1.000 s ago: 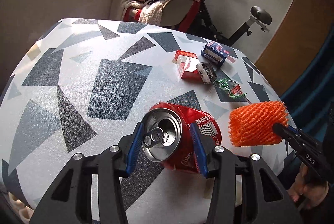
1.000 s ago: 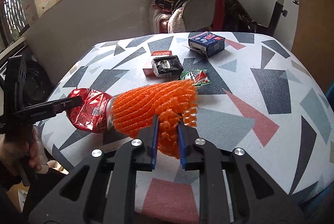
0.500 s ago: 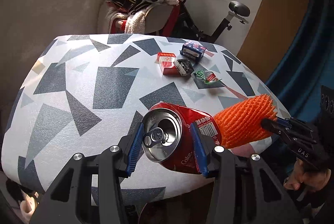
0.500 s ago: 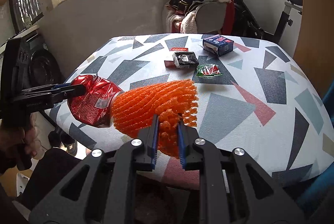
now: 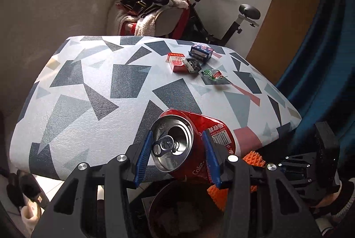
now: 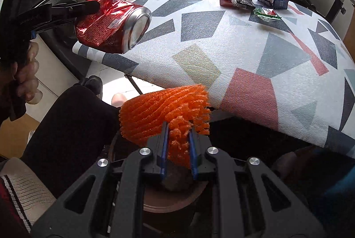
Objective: Collect trash
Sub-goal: 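Lower the red can into the bin with left gripper while right drops the net there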
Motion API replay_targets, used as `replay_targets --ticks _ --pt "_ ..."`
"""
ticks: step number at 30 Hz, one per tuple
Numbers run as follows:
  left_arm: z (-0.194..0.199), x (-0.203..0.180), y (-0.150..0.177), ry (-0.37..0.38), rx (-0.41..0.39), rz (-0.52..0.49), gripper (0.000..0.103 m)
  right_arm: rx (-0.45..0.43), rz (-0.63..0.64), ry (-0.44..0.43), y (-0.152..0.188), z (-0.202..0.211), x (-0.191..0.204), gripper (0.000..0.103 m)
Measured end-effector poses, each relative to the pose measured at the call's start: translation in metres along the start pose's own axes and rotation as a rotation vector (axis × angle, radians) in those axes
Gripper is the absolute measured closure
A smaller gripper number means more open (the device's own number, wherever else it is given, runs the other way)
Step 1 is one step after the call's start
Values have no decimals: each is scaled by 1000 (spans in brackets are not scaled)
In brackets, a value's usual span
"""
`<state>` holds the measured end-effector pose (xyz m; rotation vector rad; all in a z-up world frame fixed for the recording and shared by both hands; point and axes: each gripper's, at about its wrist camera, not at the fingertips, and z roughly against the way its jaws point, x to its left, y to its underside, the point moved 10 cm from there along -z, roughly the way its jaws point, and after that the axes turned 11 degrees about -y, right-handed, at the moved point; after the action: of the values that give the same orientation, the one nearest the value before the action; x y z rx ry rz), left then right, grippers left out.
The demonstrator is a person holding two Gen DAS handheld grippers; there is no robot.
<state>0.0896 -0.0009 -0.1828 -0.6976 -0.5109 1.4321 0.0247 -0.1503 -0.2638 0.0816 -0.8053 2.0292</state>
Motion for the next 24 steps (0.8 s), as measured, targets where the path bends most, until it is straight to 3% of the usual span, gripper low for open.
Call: replay_targets --ticks 3,11,12,14,15,19,24 --pt "1 1 9 3 11 7 58 40 -39 -39 5 -16 3 82" --pt "1 8 23 7 24 40 58 57 -46 -56 0 -28 16 55" --pt "1 7 25 8 26 39 58 46 -49 -49 -3 -25 16 53" --pt "0 6 28 11 31 31 58 7 -52 -13 -11 -16 10 38" --pt "0 5 30 12 33 25 58 -15 -47 4 -15 -10 8 36" --pt "-3 -2 39 10 40 -14 58 -106 -44 84 -34 17 -5 13" --pt "-6 -15 53 8 52 -79 58 -191 -77 135 -53 46 -27 6"
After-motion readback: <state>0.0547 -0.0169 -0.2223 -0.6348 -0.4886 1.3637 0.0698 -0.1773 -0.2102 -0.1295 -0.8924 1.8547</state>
